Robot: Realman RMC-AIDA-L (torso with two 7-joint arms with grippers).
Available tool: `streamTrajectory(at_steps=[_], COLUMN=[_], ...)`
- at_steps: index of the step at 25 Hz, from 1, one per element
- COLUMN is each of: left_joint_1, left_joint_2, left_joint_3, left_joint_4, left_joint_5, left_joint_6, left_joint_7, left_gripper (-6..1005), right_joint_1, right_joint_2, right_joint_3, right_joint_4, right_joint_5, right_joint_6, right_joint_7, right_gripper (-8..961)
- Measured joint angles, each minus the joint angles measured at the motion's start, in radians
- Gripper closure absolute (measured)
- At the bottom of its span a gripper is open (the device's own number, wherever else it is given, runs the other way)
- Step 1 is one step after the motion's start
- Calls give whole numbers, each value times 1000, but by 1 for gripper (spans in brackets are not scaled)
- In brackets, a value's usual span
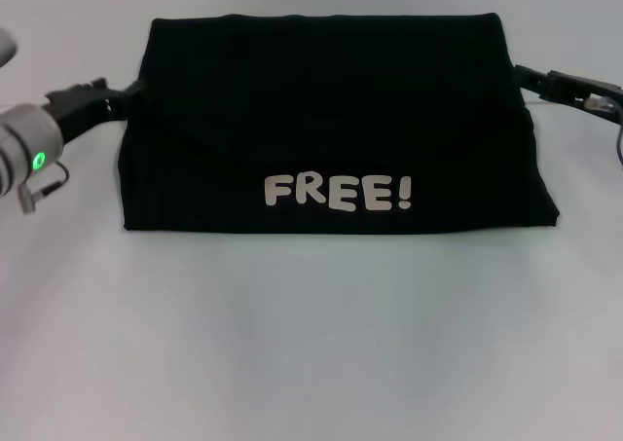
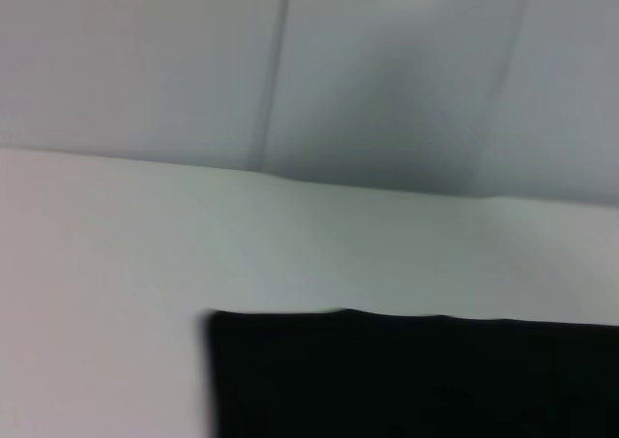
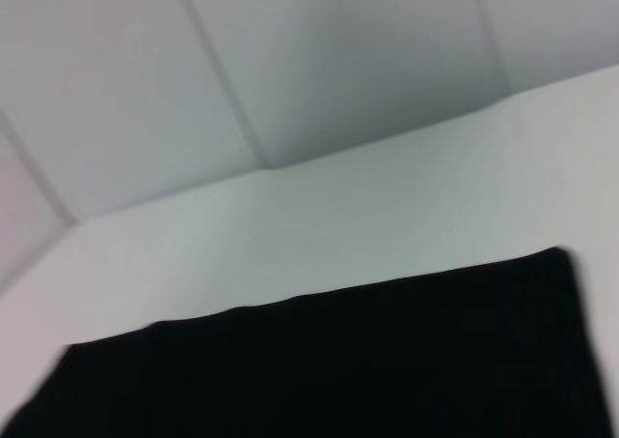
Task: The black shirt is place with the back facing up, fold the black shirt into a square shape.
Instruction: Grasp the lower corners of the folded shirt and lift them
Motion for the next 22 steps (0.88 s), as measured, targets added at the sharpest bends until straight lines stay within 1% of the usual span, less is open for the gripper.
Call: streamTrajectory(at_steps=[2, 4, 5, 7, 10, 11, 12, 15, 18, 21, 22], left_joint_1=[73, 130, 164, 222, 271, 282, 290, 305, 310, 299, 289], left_joint_2=[-13, -24, -31, -48, -68, -73, -76, -81, -85, -86, -85], left_joint_3=[90, 137, 157, 168, 165, 164, 162, 150, 142, 150, 154], left_joint_4=[85, 155, 202, 285, 378, 399, 408, 414, 407, 384, 372], left_joint_5=[0, 0, 4, 30, 108, 134, 149, 180, 219, 271, 293], left_joint_6=[127, 239, 311, 424, 507, 520, 525, 524, 491, 404, 377], left_joint_7=[-122, -181, -204, -222, -249, -253, -254, -261, -282, -320, -341], left_gripper=[393, 398, 398, 398, 397, 395, 393, 387, 296, 205, 195], right_joint_1=[-41, -84, -97, -129, -160, -175, -175, -191, -200, -203, -203], right_joint_2=[-4, -9, -12, -17, -19, -20, -20, -21, -26, -33, -35], right_joint_3=[0, 0, 1, 2, 0, -1, -1, -4, -16, -22, -23], right_joint_4=[-17, -24, -24, -25, -25, -25, -25, -25, -25, -25, -25], right_joint_5=[17, 31, 34, 37, 37, 36, 36, 29, 24, 24, 24], right_joint_6=[-97, -190, -213, -258, -288, -297, -297, -322, -364, -390, -392], right_joint_7=[3, 7, 8, 8, 8, 7, 7, 6, 12, 39, 52], right_gripper=[324, 322, 320, 318, 314, 313, 311, 308, 304, 300, 299])
